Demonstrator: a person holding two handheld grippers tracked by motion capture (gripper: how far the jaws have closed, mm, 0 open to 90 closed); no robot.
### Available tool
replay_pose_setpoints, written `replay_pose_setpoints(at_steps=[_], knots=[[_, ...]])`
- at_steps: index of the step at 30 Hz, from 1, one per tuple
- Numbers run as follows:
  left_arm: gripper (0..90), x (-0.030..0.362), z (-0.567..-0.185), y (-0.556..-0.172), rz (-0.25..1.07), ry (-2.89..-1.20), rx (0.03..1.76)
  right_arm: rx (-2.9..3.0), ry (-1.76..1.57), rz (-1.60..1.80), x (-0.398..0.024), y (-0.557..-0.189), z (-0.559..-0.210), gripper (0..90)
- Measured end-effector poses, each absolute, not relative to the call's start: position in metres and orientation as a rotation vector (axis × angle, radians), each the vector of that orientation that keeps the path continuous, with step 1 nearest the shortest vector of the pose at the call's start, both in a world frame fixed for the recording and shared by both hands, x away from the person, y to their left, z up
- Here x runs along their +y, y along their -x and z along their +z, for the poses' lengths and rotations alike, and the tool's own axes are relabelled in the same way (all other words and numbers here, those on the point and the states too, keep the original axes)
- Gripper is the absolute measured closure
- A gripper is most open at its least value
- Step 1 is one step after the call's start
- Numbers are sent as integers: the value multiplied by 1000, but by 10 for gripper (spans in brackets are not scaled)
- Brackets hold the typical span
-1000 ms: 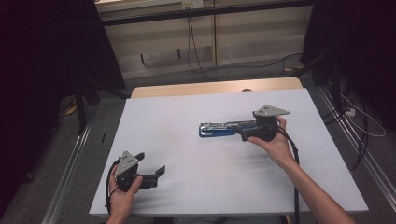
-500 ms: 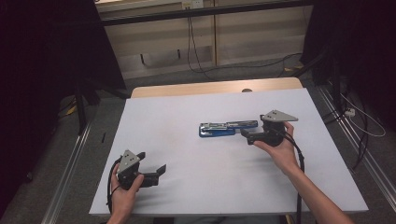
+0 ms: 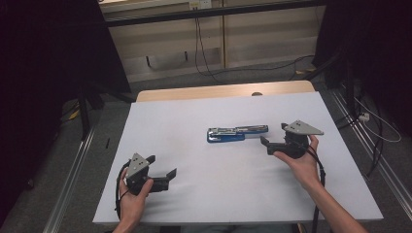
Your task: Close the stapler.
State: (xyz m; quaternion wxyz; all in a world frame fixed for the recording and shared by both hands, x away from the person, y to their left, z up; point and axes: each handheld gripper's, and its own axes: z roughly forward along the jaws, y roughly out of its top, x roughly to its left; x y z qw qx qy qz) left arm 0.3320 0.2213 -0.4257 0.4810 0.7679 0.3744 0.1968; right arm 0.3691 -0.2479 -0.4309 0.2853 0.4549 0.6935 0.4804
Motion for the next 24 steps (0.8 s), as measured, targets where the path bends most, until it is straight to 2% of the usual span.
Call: replay_pose_setpoints(at_steps=[2,4,10,13,17,19,22,24], knots=[[50,220,-425,-335,480,-1868,910,1859,-1217,1282,-250,-366,-431,85],[66,218,-427,-339,467,-1887,899,1871,-1205,1287,-252,-363,-433,139],[88,209,-430,-349,468,-1915,896,1875,-1205,1270,-257,-360,-435,149],[93,203,-434,-356,374,-1894,915,1892,-1212,1267,-256,-362,-438,177],[93,190,-436,-362,374,-1923,892,1910,-1222,1262,-252,-366,-441,264],[94,185,-435,-367,365,-1926,883,1931,-1214,1259,-251,-368,-443,276],[93,178,-434,-374,340,-1915,888,1943,-1197,1253,-249,-369,-444,371],[93,174,-432,-376,392,-1931,894,1955,-1171,1236,-247,-369,-443,384]])
